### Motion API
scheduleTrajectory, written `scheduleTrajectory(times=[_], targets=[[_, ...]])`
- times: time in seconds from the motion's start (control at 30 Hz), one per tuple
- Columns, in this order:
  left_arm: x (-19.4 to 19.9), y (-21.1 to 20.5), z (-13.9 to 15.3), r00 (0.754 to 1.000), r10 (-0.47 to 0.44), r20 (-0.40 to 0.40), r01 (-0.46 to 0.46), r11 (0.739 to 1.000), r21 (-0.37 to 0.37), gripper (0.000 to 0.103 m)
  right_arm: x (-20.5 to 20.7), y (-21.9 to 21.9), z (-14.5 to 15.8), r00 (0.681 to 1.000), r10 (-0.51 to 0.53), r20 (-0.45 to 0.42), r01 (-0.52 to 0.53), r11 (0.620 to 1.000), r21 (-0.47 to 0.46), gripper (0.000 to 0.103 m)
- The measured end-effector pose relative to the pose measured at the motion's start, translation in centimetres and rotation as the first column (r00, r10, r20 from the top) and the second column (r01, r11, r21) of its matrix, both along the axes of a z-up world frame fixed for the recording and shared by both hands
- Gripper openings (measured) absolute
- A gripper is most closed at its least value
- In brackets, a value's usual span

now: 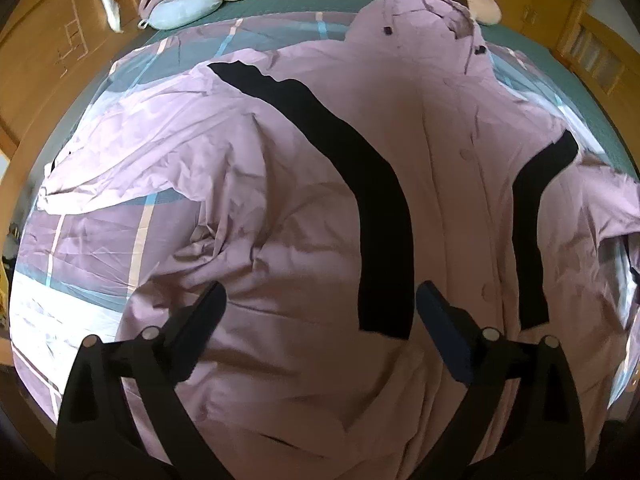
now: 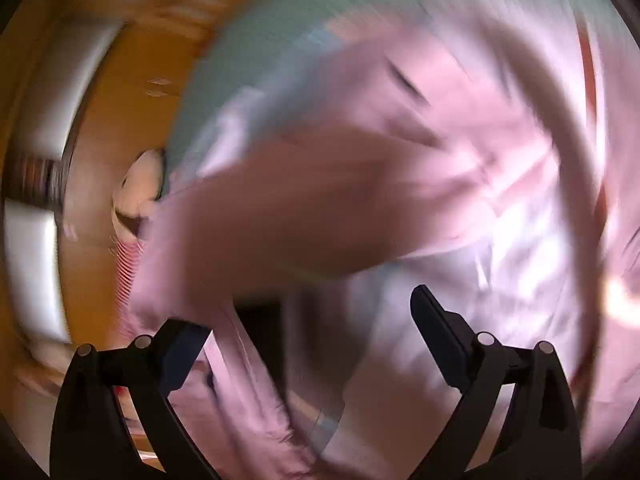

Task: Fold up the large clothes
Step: 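Grasp the pink sleeve with the right gripper and lift it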

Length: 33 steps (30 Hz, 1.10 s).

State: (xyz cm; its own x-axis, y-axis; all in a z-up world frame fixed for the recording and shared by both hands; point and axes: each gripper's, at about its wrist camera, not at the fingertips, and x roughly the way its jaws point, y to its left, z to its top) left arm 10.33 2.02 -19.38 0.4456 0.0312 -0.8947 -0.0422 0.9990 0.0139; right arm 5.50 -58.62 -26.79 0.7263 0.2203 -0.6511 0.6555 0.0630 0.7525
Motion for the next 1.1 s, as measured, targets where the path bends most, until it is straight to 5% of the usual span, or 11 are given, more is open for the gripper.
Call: scheduleTrajectory(times=[0.07,0.23,0.37,0.5,0.57,0.6,0.63,0.73,0.87,0.93,1.1], targets=[[-0.4,-0.2,-0.2,1.000,-0.020,0.002,0.020,0.999,0.025,0.097,0.3,-0.4,-1.3,0.999,-0.007,0.049,0.003,0.996,0.087,0.096],[-0.3,-1.0,-0.8,0.999,-0.053,0.009,0.052,0.998,0.036,0.098,0.3,0.2,2.0,0.995,0.010,0.100,-0.013,1.000,0.027,0.095],[0.4,-0.8,-2.0,0.999,-0.036,-0.017,0.037,0.997,0.068,0.098,-2.2,0.2,4.9,0.977,-0.147,0.153,0.160,0.984,-0.079,0.095],[0.4,-0.5,-2.3,0.999,-0.027,-0.021,0.028,0.999,0.042,0.098,-1.9,-2.2,3.1,0.975,-0.185,0.125,0.191,0.981,-0.035,0.099],[0.4,-0.8,-2.3,0.999,-0.034,-0.017,0.035,0.999,0.041,0.098,-2.9,-3.2,1.7,0.960,-0.249,0.130,0.249,0.968,0.023,0.086],[0.4,-0.9,-2.4,0.999,-0.038,-0.015,0.039,0.998,0.043,0.098,-3.0,-3.5,1.9,0.957,-0.268,0.113,0.270,0.963,-0.002,0.057],[0.3,-1.0,-2.4,0.999,-0.042,-0.014,0.042,0.998,0.045,0.098,-2.7,-3.3,2.8,0.958,-0.271,0.089,0.277,0.959,-0.061,0.027],[0.4,-1.4,-2.6,0.999,-0.051,-0.012,0.051,0.998,0.049,0.098,-3.3,-2.6,7.2,0.957,-0.255,0.141,0.287,0.906,-0.310,0.022],[0.3,-1.4,-2.5,0.999,-0.052,-0.005,0.052,0.998,0.046,0.098,-2.4,3.4,17.3,0.943,-0.023,0.332,0.245,0.722,-0.647,0.021],[0.4,-1.4,-2.3,0.999,-0.051,0.001,0.051,0.998,0.042,0.098,-1.3,8.6,21.8,0.890,0.208,0.406,0.215,0.594,-0.775,0.021],[0.4,-1.0,-2.2,0.999,-0.034,0.011,0.033,0.999,0.037,0.098,1.3,23.0,24.9,0.568,0.758,0.321,-0.028,0.408,-0.913,0.021]])
